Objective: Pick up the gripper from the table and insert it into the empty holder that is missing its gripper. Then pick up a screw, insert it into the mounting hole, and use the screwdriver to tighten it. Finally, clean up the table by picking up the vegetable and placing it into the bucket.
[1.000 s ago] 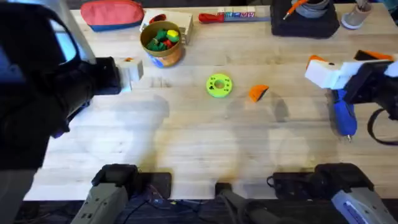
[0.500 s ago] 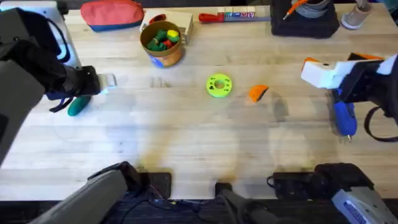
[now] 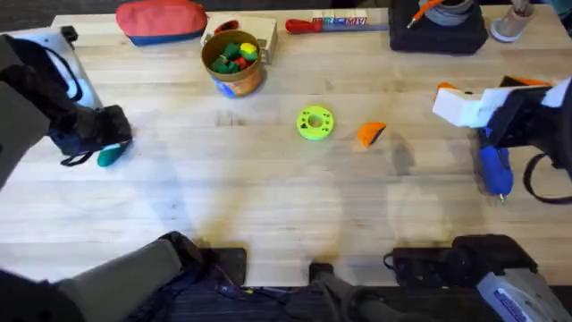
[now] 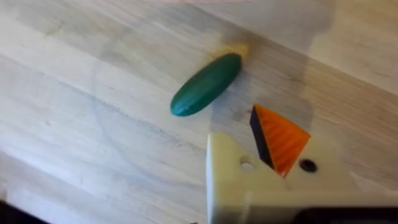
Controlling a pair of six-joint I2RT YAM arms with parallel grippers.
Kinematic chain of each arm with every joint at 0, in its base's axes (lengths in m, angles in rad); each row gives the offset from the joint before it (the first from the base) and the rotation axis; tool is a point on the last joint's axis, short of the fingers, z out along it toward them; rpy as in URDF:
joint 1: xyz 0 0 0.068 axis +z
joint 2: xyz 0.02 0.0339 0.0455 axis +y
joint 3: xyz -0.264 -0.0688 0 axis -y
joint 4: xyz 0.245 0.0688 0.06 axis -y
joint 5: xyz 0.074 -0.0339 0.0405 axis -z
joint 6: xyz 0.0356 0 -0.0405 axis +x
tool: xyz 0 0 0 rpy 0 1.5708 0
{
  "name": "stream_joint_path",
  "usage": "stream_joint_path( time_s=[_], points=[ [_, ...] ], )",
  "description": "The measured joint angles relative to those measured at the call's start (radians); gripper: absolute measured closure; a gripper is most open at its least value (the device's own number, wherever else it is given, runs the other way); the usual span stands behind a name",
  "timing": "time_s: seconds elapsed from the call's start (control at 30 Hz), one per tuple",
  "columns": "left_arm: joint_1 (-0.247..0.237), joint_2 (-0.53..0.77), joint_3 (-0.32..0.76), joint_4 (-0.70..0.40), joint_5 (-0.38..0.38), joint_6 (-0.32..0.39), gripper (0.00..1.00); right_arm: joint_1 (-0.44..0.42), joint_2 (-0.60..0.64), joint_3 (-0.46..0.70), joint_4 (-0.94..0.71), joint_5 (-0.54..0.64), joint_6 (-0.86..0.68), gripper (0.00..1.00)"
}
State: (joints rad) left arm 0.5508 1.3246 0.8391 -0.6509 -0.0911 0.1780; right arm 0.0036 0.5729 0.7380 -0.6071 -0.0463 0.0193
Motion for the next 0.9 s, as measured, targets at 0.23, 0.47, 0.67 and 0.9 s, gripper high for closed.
stream_joint_path(
  time_s=[0.23, 0.47, 0.67, 0.9],
  points=[
    [-0.264, -0.158, 0.000, -0.038, 0.066, 0.002, 0.178, 0.000, 0.000, 0.000, 0.000, 0.000, 0.000, 0.010],
    [-0.634, -0.385, 0.000, -0.075, 0.083, 0.003, 0.149, 0.000, 0.000, 0.000, -0.001, 0.000, 0.000, 0.010],
    [-0.910, -0.483, 0.000, 0.057, 0.122, 0.003, 0.148, 0.000, 0.000, 0.000, 0.000, 0.000, 0.000, 0.010],
    [-1.100, -0.475, 0.000, 0.213, 0.175, 0.003, 0.146, 0.000, 0.000, 0.000, -0.001, 0.000, 0.000, 0.010]
  ],
)
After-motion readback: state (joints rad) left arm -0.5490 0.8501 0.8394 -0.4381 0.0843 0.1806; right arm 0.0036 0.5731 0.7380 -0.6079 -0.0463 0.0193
